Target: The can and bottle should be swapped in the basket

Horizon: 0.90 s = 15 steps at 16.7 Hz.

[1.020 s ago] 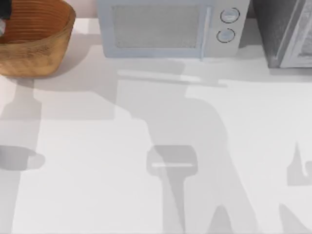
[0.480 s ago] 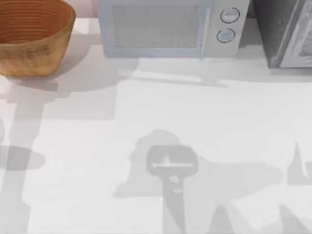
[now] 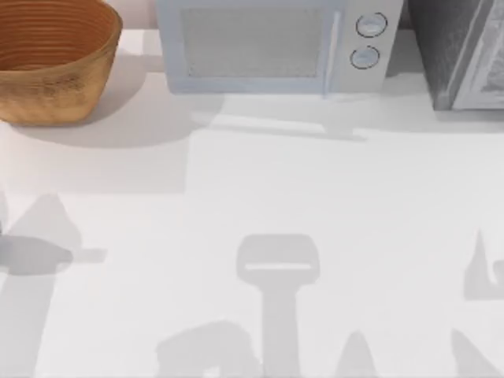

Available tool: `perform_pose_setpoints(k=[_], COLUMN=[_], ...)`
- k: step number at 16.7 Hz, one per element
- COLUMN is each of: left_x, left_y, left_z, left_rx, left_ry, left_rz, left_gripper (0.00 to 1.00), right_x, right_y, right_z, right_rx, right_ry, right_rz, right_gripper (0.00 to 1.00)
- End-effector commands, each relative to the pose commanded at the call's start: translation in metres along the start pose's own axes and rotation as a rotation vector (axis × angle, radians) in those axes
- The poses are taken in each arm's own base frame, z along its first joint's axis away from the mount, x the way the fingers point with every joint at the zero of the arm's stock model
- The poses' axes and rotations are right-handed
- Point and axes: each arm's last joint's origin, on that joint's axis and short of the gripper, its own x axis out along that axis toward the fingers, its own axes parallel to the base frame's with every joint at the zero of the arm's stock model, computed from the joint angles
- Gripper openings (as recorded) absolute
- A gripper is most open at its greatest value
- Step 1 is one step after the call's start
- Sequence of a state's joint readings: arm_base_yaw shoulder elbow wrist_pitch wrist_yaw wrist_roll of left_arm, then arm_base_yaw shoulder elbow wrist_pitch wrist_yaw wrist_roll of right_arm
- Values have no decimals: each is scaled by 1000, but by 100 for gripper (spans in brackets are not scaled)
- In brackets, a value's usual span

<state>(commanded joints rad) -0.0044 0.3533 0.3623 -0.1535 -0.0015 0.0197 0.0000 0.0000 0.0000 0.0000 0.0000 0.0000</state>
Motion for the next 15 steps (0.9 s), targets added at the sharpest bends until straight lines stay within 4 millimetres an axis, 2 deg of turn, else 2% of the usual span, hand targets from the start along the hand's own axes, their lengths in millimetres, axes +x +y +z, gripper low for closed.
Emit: perform_pose_setpoints(k=[3, 6, 8, 15], left_x=[-5, -4, -3, -2], left_y=[-1, -2, -2, -2], left_z=[-46, -74, -81, -81], left_rx=[-7, -14, -17, -15], left_ry=[-84, -132, -145, -132], left_rz=[1, 3, 4, 3], left_gripper=[0, 0, 0, 0], right_x=[0, 0, 0, 0], right_y=[0, 0, 0, 0], right_z=[0, 0, 0, 0], right_rx=[0, 0, 0, 0], right_ry=[0, 0, 0, 0], right_rz=[0, 0, 0, 0], right_gripper=[100, 100, 100, 100])
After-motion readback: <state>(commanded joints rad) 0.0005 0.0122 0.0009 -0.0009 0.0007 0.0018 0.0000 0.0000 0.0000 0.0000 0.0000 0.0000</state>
